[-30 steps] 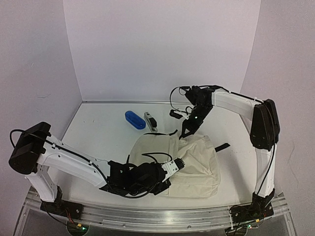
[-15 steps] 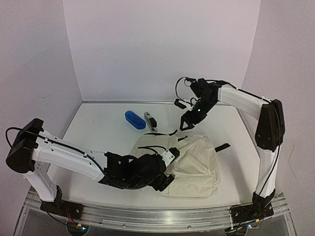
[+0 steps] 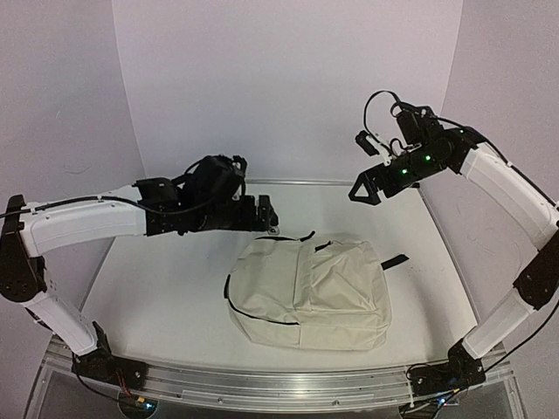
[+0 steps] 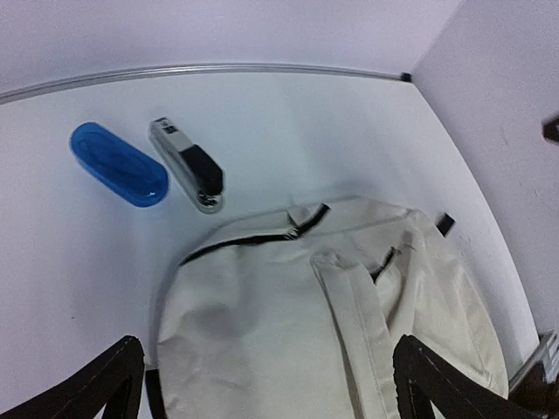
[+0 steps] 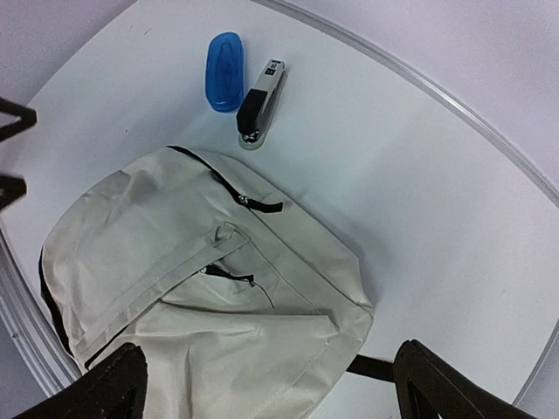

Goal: Pack the student bag
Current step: Pick up the personal item from the center of the board.

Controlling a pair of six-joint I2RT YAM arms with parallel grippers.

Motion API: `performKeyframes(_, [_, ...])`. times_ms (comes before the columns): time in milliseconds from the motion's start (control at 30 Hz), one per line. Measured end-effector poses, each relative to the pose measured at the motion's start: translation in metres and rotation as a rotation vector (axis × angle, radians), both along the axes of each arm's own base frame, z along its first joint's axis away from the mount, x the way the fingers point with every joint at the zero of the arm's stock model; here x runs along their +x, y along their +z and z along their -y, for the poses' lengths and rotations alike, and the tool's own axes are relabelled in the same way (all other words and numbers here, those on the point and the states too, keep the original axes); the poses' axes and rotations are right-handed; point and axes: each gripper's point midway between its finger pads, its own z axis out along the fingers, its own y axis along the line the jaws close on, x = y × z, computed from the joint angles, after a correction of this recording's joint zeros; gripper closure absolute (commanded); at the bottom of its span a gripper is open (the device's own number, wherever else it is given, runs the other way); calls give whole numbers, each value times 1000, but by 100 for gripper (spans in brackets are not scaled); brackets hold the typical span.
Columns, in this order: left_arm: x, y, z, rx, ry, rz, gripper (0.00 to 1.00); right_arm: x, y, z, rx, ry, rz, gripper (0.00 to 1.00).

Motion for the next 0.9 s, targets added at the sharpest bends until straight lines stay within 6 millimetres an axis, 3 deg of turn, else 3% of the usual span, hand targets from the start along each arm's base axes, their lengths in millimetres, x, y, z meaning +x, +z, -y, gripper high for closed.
performKeyframes(133, [54,9,-42,-40,199,-62,0,-4,-11,5,1,-32,-39,2])
performKeyframes(267, [104,-6,-71,-43,369,-126,0,-5,-24,9,-16,-54,-59,2])
performKeyframes(567, [172,-85,-80,-21,518,-345,0,-16,-63,20,-72,-69,-136,2])
performKeyframes(733, [215,-95,-81,-68,583,-392,0,-22,-62,33,-82,-99,-120,2])
performKeyframes(900, [230,-98,-73,-113,594,-427,0,-19,-64,53,-86,-149,-116,2])
